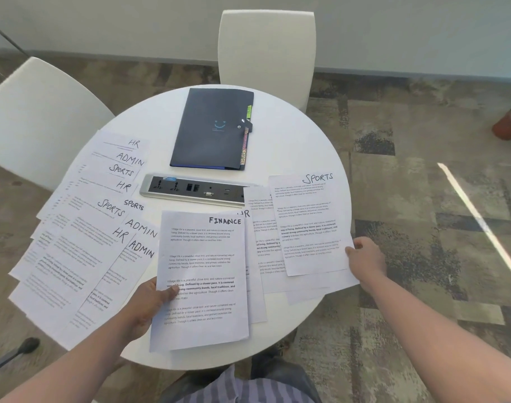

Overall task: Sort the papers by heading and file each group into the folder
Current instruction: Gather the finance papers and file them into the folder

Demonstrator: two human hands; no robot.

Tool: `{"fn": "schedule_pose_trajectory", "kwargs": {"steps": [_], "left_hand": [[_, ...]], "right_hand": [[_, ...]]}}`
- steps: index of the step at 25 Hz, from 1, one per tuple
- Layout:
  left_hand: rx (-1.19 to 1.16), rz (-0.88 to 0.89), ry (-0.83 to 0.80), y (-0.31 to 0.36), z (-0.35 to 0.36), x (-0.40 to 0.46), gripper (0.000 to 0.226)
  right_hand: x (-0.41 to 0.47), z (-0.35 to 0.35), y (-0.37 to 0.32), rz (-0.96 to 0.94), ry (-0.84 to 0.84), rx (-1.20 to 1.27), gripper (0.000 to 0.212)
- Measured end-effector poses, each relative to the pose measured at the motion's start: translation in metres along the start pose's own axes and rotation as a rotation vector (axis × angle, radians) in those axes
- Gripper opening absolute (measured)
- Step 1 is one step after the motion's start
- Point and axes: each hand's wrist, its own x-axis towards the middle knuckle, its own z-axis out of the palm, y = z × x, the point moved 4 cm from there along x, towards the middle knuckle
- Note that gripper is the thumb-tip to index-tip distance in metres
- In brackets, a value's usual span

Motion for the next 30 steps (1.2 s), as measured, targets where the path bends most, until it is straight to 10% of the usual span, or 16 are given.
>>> {"fn": "schedule_pose_trajectory", "kwargs": {"steps": [10,22,30], "left_hand": [[0.001,0.003,-0.002,-0.004,0.014,-0.001,0.034],[-0.039,0.019,0.056,-0.003,0.02,-0.007,0.032],[-0.056,0.029,0.055,-0.004,0.029,-0.011,0.033]], "right_hand": [[-0.009,-0.001,0.011,-0.094,-0.04,-0.067,0.01],[-0.014,0.015,0.021,0.105,-0.061,-0.015,0.069],[-0.021,0.026,0.024,0.215,-0.042,0.294,0.039]]}}
